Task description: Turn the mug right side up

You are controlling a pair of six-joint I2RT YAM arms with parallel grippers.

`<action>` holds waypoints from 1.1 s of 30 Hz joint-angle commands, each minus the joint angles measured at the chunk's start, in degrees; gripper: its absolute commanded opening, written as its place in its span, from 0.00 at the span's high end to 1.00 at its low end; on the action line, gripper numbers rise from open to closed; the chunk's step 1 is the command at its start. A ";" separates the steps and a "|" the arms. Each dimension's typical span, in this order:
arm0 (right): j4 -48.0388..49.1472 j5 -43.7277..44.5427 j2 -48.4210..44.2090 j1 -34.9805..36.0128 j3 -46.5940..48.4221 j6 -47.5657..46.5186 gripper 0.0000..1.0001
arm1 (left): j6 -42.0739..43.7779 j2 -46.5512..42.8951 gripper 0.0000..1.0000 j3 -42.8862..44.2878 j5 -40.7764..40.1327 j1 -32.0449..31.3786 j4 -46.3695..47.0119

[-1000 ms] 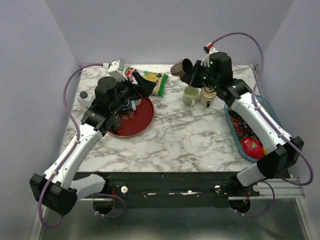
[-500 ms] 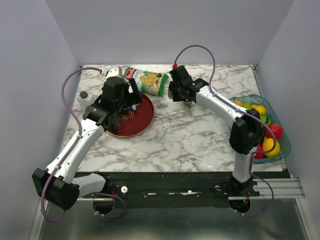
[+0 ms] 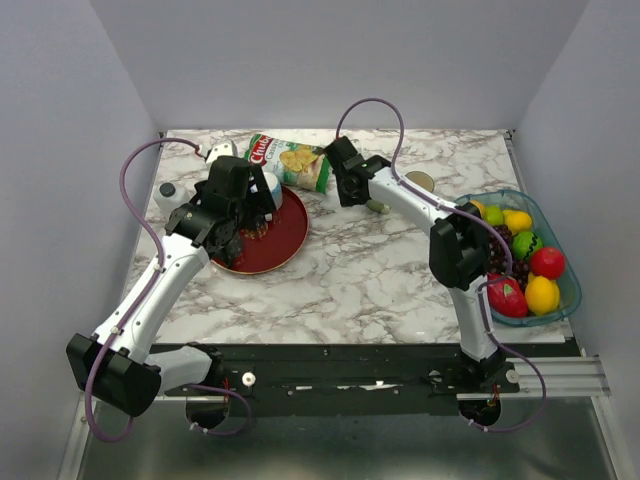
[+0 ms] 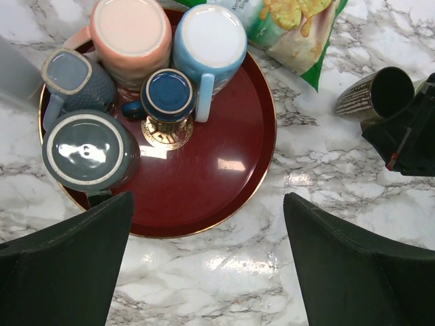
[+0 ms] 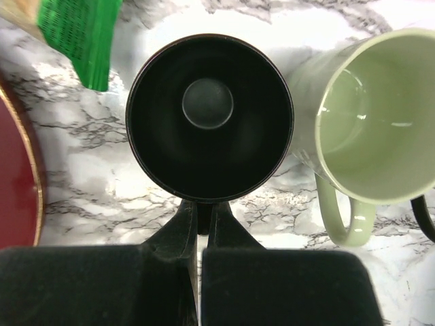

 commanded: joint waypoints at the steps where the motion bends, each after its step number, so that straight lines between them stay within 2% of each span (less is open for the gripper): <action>1: -0.90 1.99 2.53 -0.45 2.40 -0.50 0.99 | -0.83 0.24 0.01 0.36 -2.42 0.67 -2.94; 7: -0.81 1.98 4.56 -1.07 3.28 -0.94 0.97 | -0.83 0.33 0.01 -0.34 -2.16 1.03 -3.91; 13: -1.07 1.81 5.96 -1.51 3.89 -1.11 0.56 | -1.10 0.24 0.01 -0.61 -1.80 1.38 -4.35; 14: -0.99 1.81 6.05 -1.68 4.07 -1.03 0.44 | -1.19 0.24 0.01 -0.69 -1.80 1.38 -4.44; 21: -0.46 -0.21 4.21 -1.86 3.37 -0.50 0.23 | -1.62 0.24 0.01 -0.52 -2.50 1.55 -6.46; 25: -0.46 -2.93 -0.52 -1.86 2.31 0.03 0.11 | -2.50 0.59 0.01 -0.17 -4.00 1.55 -10.05; 27: -0.02 -4.07 -2.90 -1.86 1.18 0.20 0.01 | -3.03 1.03 0.01 -0.34 -5.32 1.55 -11.46; 33: 0.77 -7.07 -12.64 -1.86 -2.26 0.99 0.00 | -6.28 3.84 0.01 -2.18 -8.21 1.99 -16.21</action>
